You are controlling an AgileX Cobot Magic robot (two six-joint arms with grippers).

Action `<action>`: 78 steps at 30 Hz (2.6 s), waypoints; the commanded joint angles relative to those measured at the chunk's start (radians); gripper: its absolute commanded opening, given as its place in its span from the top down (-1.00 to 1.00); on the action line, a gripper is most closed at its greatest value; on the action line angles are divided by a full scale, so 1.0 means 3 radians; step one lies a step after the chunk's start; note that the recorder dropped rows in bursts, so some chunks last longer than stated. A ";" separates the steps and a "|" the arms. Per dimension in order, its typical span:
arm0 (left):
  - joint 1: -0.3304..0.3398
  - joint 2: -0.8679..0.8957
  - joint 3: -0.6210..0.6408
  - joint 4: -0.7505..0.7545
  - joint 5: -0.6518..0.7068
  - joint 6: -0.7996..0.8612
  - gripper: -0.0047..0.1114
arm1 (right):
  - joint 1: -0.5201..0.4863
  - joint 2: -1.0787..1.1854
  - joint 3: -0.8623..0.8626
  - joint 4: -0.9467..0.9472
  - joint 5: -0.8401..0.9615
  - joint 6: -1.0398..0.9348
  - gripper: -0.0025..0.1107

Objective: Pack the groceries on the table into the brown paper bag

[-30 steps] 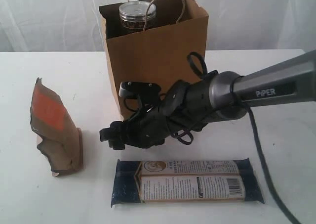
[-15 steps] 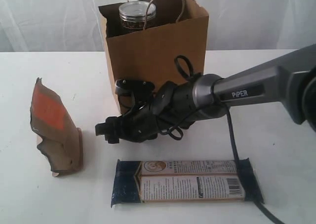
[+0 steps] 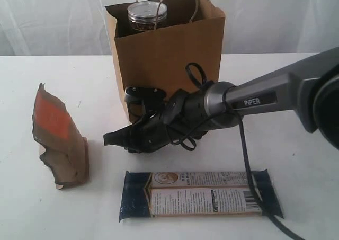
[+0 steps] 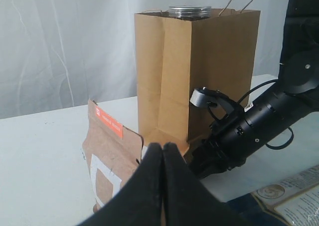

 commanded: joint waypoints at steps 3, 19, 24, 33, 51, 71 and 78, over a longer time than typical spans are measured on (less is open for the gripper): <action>0.0002 -0.0017 0.0009 0.0036 -0.0030 0.0010 0.92 | 0.0002 0.0118 0.0054 -0.0153 0.0270 0.0008 0.96; 0.0002 -0.0017 0.0009 0.0036 -0.0030 0.0010 0.92 | -0.0004 -0.0581 0.0902 -0.0200 0.0123 -0.0020 0.96; 0.0002 -0.0017 0.0009 0.0036 -0.0030 0.0010 0.92 | -0.0004 -0.1177 0.1280 -0.0210 -0.0051 -0.0190 0.96; 0.0002 -0.0017 0.0009 0.0036 -0.0030 0.0010 0.92 | -0.0303 -0.2504 0.1462 -0.0574 -0.0120 -0.0324 0.96; 0.0002 -0.0017 0.0009 0.0036 -0.0030 0.0010 0.92 | -0.1169 -0.2638 0.0694 -0.0635 -0.0356 -0.0542 0.96; 0.0002 -0.0017 0.0009 0.0042 -0.0030 0.0010 0.92 | -0.1169 -0.1398 -0.0542 -0.0635 0.0059 -0.0775 0.21; 0.0002 -0.0017 0.0009 0.0042 -0.0030 0.0010 0.92 | -0.1169 -0.1510 -0.0542 -0.0741 0.0130 -0.0788 -0.10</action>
